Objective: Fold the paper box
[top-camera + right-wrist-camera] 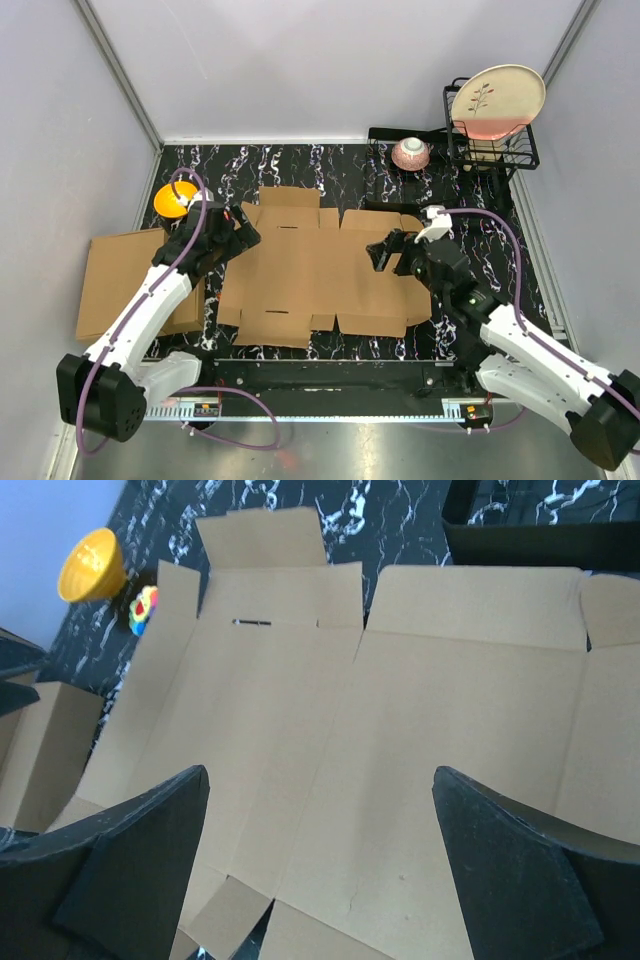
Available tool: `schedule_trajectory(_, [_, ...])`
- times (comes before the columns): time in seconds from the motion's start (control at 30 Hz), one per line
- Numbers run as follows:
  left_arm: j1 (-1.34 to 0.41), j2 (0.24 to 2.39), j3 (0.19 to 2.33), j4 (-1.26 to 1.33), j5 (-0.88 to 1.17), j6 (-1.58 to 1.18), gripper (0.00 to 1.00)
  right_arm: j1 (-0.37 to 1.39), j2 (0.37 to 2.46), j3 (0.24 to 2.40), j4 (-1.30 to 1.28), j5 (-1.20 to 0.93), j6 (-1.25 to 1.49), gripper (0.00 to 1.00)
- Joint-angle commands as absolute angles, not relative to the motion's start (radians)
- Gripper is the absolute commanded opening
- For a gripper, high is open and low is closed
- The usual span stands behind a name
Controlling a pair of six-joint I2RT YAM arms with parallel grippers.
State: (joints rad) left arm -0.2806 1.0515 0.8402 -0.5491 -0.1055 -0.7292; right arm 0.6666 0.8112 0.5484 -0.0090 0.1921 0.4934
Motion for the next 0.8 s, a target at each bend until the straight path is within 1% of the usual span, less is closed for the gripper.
schedule_trajectory(0.0, [-0.259, 1.081, 0.871, -0.583, -0.198, -0.713, 0.99, 0.666, 0.883, 0.601, 0.028, 0.144, 0.479, 0.99])
schedule_trajectory(0.07, [-0.218, 1.147, 0.882, -0.607, -0.206, -0.719, 0.99, 0.667, 0.902, 0.603, 0.038, 0.132, 0.486, 1.0])
schedule_trajectory(0.13, [-0.161, 1.251, 0.913, -0.6, -0.158, -0.69, 0.91, 0.666, 0.922, 0.606, 0.051, 0.118, 0.491, 1.0])
schedule_trajectory(0.23, [-0.101, 1.383, 0.976, -0.611, -0.065, -0.664, 0.85, 0.667, 0.93, 0.6, 0.081, 0.078, 0.502, 1.0])
schedule_trajectory(0.27, [-0.094, 1.403, 0.982, -0.592, -0.043, -0.657, 0.85, 0.667, 0.93, 0.598, 0.09, 0.066, 0.506, 1.0])
schedule_trajectory(0.33, [-0.084, 1.439, 0.983, -0.555, 0.018, -0.637, 0.78, 0.667, 0.922, 0.592, 0.11, 0.04, 0.503, 1.0])
schedule_trajectory(0.6, [-0.083, 1.479, 0.916, -0.466, 0.06, -0.568, 0.79, 0.667, 0.871, 0.566, 0.101, 0.034, 0.482, 1.0])
schedule_trajectory(0.77, [-0.081, 1.517, 0.891, -0.428, 0.109, -0.558, 0.77, 0.666, 0.871, 0.551, 0.109, 0.034, 0.491, 1.0])
